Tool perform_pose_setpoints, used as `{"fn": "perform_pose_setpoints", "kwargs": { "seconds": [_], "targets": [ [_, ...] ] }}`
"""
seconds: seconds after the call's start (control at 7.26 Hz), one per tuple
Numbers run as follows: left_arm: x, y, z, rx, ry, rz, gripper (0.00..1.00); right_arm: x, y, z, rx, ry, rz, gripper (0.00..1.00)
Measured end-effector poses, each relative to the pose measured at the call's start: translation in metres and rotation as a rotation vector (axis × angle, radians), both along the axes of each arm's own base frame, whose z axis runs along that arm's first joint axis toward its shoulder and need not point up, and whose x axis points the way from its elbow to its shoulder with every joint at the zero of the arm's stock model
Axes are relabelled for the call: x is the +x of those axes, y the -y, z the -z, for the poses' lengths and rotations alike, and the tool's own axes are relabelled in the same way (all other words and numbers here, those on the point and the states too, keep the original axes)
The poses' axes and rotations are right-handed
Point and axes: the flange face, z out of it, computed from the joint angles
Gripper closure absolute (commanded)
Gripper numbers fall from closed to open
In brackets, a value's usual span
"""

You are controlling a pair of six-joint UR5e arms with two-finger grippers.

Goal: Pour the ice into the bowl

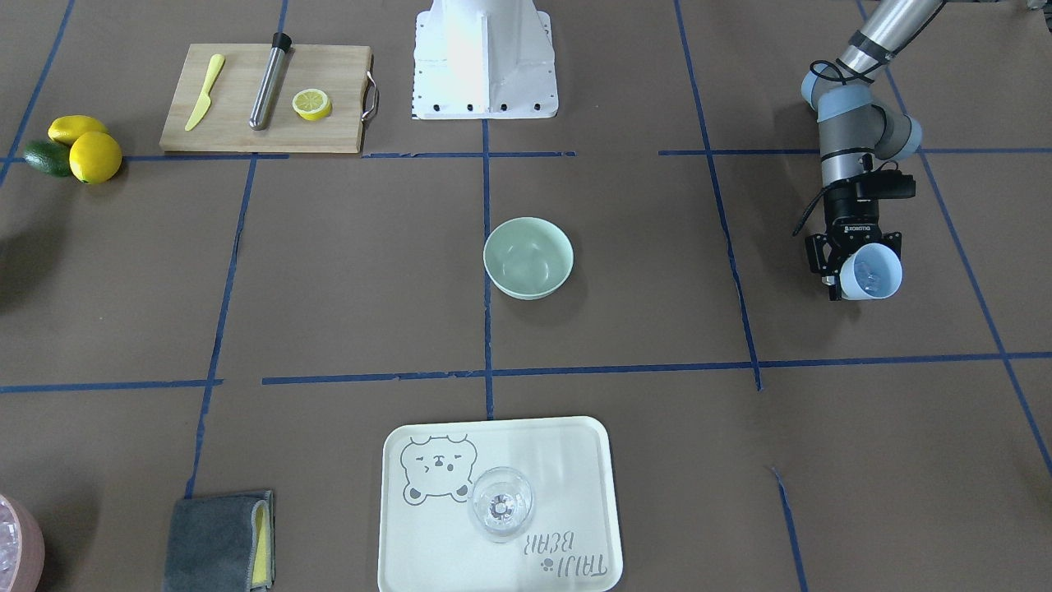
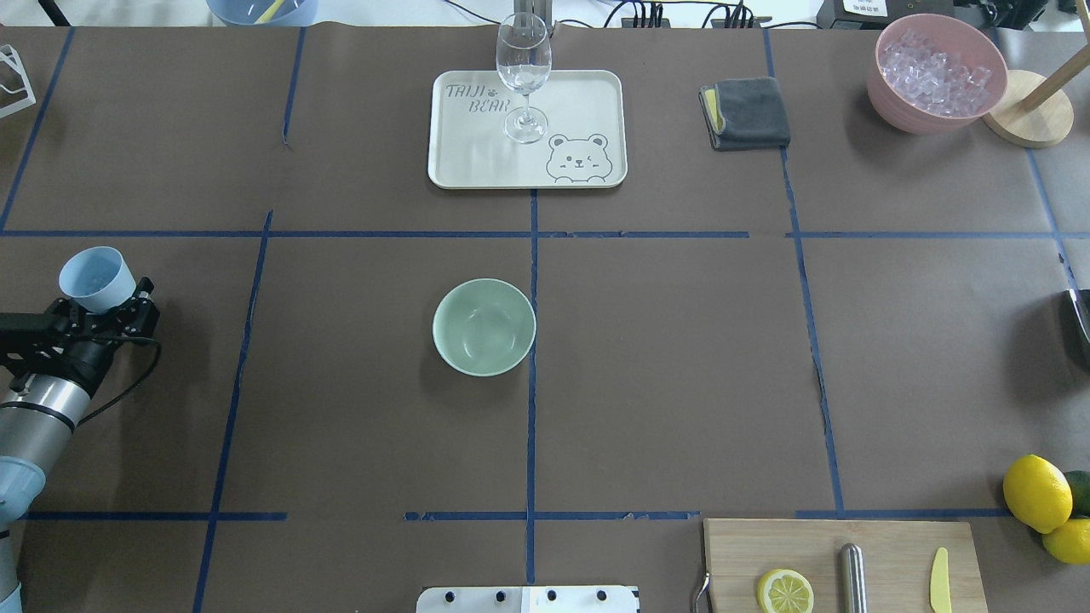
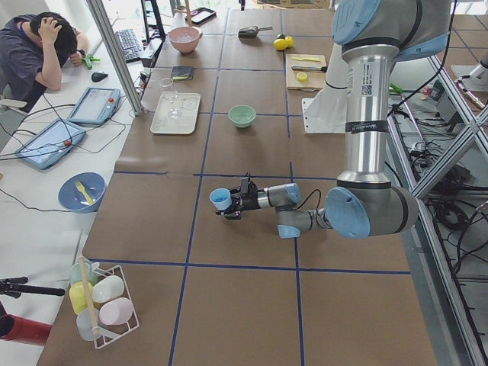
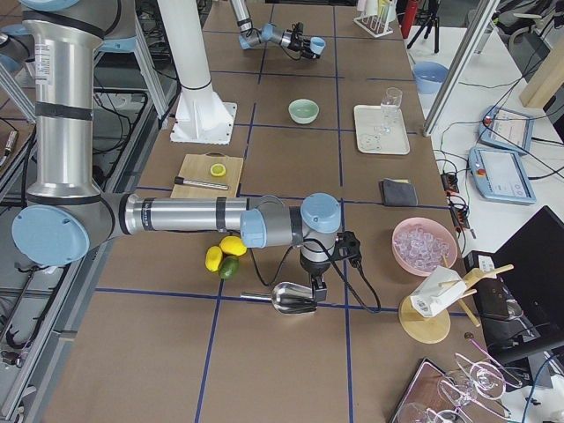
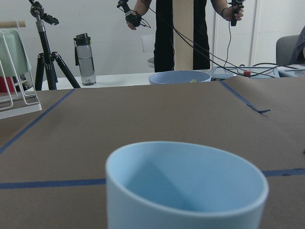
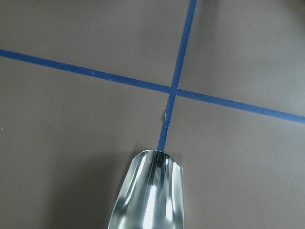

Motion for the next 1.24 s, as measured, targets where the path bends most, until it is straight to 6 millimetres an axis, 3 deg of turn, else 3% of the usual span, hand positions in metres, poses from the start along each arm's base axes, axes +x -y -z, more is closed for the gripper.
{"fn": "perform_pose_setpoints", "kwargs": {
  "seconds": [0.41,0.55,0.83,1.24],
  "targets": [
    [0.005,0.006,0.052,0.104,0.142,-0.067,1.0,0.0,0.0,-0.001,-0.002,0.0,-0.001,0.0],
    [0.014,0.006,0.081,0.143,0.143,-0.135,1.0,0.0,-0.001,-0.002,-0.004,0.0,-0.001,0.0],
    [0.043,0.014,0.15,0.237,0.103,-0.205,1.0,0.001,-0.004,-0.005,-0.012,-0.001,-0.002,0.0],
    [0.094,0.029,0.231,0.333,0.088,-0.209,1.0,0.001,-0.008,-0.009,-0.027,0.0,-0.011,0.0]
  ]
}}
